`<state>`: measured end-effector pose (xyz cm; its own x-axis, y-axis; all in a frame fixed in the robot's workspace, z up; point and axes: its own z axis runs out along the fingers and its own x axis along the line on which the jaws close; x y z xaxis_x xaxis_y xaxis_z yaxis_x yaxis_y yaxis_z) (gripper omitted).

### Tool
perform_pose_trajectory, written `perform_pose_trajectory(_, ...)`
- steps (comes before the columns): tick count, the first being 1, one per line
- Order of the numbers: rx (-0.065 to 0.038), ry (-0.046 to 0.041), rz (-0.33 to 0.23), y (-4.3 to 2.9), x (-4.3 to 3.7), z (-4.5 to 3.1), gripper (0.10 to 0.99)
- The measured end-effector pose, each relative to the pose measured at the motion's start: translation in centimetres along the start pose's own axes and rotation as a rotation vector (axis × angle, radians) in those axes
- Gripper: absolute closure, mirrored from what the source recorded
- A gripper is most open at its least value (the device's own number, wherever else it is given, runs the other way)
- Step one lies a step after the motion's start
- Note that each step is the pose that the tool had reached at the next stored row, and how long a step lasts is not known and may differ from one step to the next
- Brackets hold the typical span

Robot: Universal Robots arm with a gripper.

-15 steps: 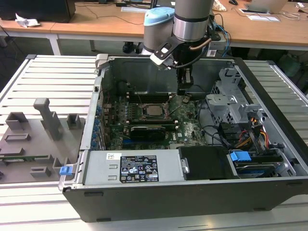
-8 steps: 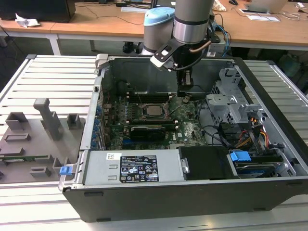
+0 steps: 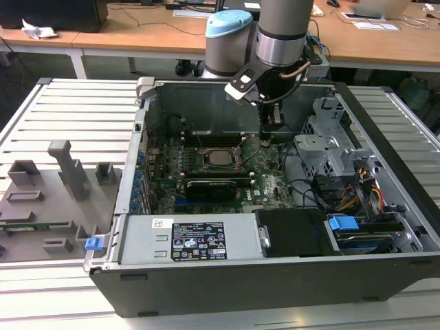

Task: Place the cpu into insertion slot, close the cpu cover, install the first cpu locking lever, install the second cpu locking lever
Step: 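Close the cpu cover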

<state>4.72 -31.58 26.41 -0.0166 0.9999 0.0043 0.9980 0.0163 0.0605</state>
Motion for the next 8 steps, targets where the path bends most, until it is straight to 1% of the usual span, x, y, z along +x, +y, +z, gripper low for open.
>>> perform_pose_trajectory(2, 0.006, 0.0001, 0.000, 0.31, 0.00, 0.28, 0.980)
perform_pose_trajectory(3, 0.006, 0.0001, 0.000, 0.35, 0.00, 0.40, 0.980)
perform_pose_trajectory(6, 0.006, 0.0001, 0.000, 0.31, 0.00, 0.92, 0.980)
perform_pose_trajectory(8, 0.007, 0.0001, -0.001, 0.04, 0.00, 1.12, 0.980)
